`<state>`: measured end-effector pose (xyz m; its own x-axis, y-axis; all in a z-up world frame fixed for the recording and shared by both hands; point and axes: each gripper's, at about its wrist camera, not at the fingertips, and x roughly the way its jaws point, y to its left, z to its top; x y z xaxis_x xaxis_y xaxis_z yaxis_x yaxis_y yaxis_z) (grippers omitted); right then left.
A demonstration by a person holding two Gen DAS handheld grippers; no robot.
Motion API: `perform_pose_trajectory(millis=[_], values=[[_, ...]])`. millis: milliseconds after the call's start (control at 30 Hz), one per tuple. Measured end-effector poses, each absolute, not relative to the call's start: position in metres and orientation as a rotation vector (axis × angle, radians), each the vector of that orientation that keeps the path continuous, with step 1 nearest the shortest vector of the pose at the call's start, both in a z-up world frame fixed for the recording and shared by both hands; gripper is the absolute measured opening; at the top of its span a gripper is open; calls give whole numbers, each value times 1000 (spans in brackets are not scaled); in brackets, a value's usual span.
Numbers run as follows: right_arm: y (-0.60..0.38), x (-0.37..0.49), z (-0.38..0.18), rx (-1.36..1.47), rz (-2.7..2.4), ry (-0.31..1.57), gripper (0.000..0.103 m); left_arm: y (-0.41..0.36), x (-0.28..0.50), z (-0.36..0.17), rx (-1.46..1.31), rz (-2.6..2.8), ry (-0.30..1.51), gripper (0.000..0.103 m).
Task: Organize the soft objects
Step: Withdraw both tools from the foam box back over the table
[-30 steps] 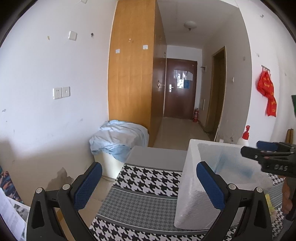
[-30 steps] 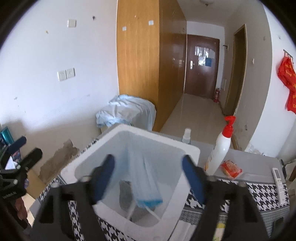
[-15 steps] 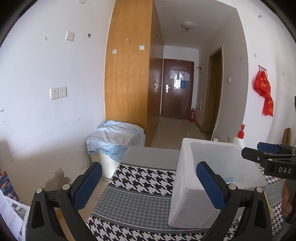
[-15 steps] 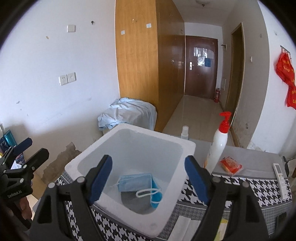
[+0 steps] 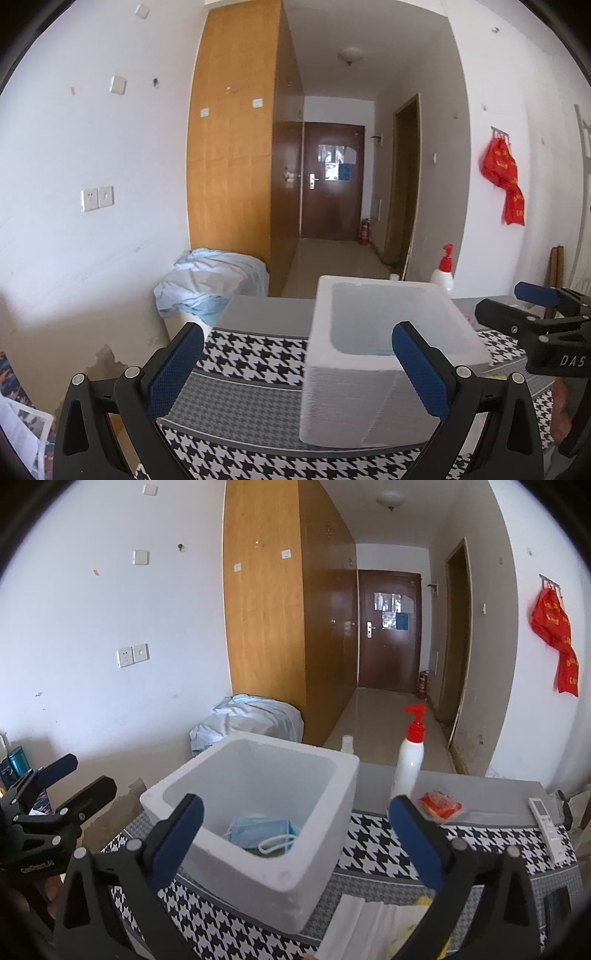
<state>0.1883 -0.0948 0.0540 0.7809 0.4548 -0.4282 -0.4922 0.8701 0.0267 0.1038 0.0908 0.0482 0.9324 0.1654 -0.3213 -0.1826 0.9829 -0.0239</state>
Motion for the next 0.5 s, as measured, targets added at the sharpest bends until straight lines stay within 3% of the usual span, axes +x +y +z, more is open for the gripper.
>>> perform_pose_trajectory(millis=[500], values=[[-138,161,60,-52,450,392,102,55,89,61,-24,110,289,102]])
